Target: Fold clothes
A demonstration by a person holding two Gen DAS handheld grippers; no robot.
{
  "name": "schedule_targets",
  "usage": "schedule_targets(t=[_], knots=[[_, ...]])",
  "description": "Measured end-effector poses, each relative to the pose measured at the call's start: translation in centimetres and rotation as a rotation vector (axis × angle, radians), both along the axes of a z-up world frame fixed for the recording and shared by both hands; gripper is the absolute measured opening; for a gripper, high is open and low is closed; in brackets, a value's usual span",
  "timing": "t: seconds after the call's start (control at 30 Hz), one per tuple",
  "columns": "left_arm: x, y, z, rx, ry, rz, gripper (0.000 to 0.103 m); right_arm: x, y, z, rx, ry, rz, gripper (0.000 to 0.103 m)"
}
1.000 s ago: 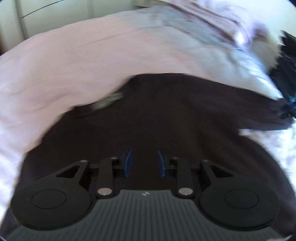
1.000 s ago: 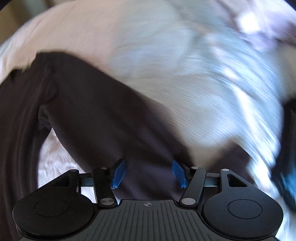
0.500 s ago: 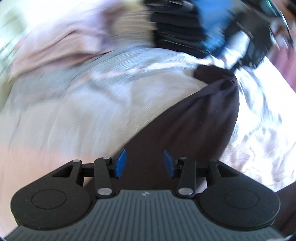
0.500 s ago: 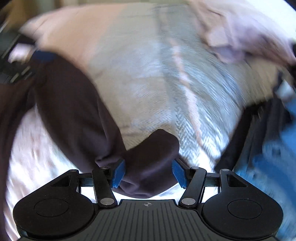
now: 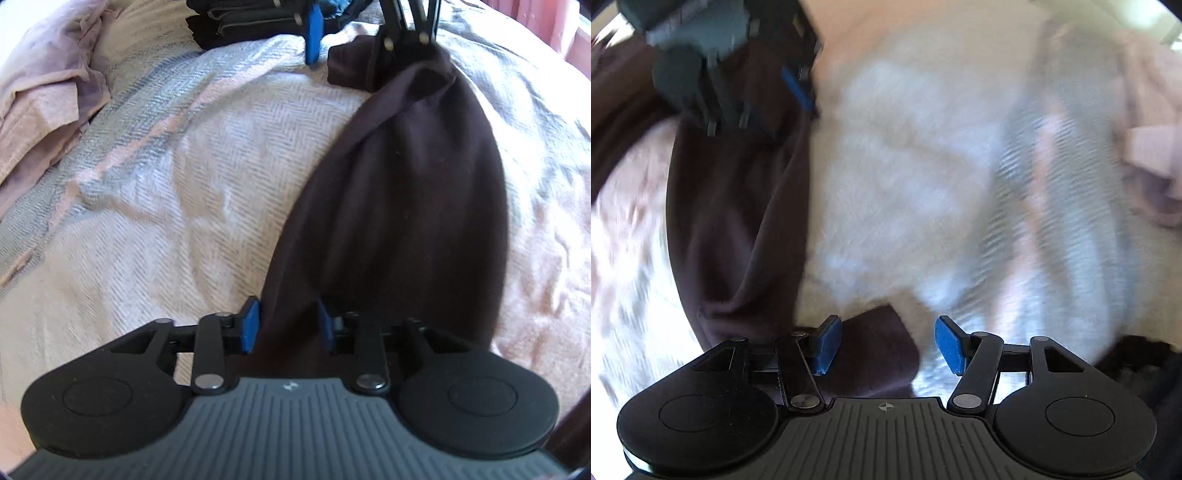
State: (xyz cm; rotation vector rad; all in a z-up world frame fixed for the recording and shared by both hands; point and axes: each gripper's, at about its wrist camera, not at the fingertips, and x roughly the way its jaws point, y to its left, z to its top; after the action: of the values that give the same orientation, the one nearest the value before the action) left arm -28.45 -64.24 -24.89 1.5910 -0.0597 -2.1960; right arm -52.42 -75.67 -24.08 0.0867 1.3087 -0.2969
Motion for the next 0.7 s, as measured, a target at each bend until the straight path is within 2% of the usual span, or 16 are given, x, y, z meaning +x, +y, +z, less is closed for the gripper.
schedule_targets(t=[0.03, 0.07, 0.1, 0.13, 0.23, 0.3, 0.33, 0.37, 0.4, 0.43, 0.47, 0.53, 0.6, 0.7], knots=[[0.1, 0.1, 0.1, 0.011, -0.003, 0.002, 0.011, 0.0, -0.1, -0.2, 0.039, 0.0, -0.004, 0.043], [0.4, 0.1, 0.5, 0.019, 0.015, 0.02, 0.005, 0.0, -0.2, -0.4, 0.073, -0.002, -0.013, 0.024], [0.8, 0.0, 1.1, 0.027, 0.039, 0.043, 0.0, -0.2, -0.1, 0.2, 0.081, -0.014, -0.048, 0.01], [1.1, -0.1, 1.6, 0.035, 0.064, 0.066, 0.0, -0.4, 0.0, 0.9, 0.081, -0.029, -0.09, 0.01], [3.2, -2.2, 5.0, 0.039, 0.228, 0.256, 0.0, -2.7, 0.2, 5.5, -0.076, -0.142, -0.343, 0.01], [4.1, -5.0, 6.5, 0.03, 0.308, 0.398, 0.0, -4.3, 0.5, 8.2, -0.294, -0.152, -0.545, 0.01], [4.4, -6.5, 6.9, 0.03, 0.34, 0.465, 0.002, -4.7, 0.7, 8.4, -0.35, -0.151, -0.604, 0.01], [4.6, -8.1, 7.0, 0.051, 0.364, 0.53, 0.008, -5.2, 0.9, 8.6, -0.406, -0.151, -0.662, 0.018], [4.8, -9.5, 7.1, 0.082, 0.383, 0.586, 0.021, -5.5, 1.2, 8.7, -0.456, -0.145, -0.712, 0.041], [5.0, -10.4, 7.3, 0.086, 0.4, 0.624, 0.025, -5.1, 1.5, 8.1, -0.468, -0.112, -0.711, 0.055], [5.4, -10.3, 7.6, 0.079, 0.408, 0.641, 0.025, -4.5, 1.7, 7.6, -0.454, -0.101, -0.684, 0.069], [6.3, -9.6, 8.3, 0.062, 0.418, 0.665, 0.026, -3.5, 2.8, 7.1, -0.439, -0.113, -0.635, 0.07], [7.2, -8.9, 8.9, 0.045, 0.428, 0.688, 0.029, -3.1, 3.5, 6.8, -0.413, -0.14, -0.634, 0.07], [9.2, -5.6, 8.9, 0.034, 0.386, 0.743, 0.029, -3.0, 3.7, 5.4, -0.293, -0.199, -0.683, 0.07]])
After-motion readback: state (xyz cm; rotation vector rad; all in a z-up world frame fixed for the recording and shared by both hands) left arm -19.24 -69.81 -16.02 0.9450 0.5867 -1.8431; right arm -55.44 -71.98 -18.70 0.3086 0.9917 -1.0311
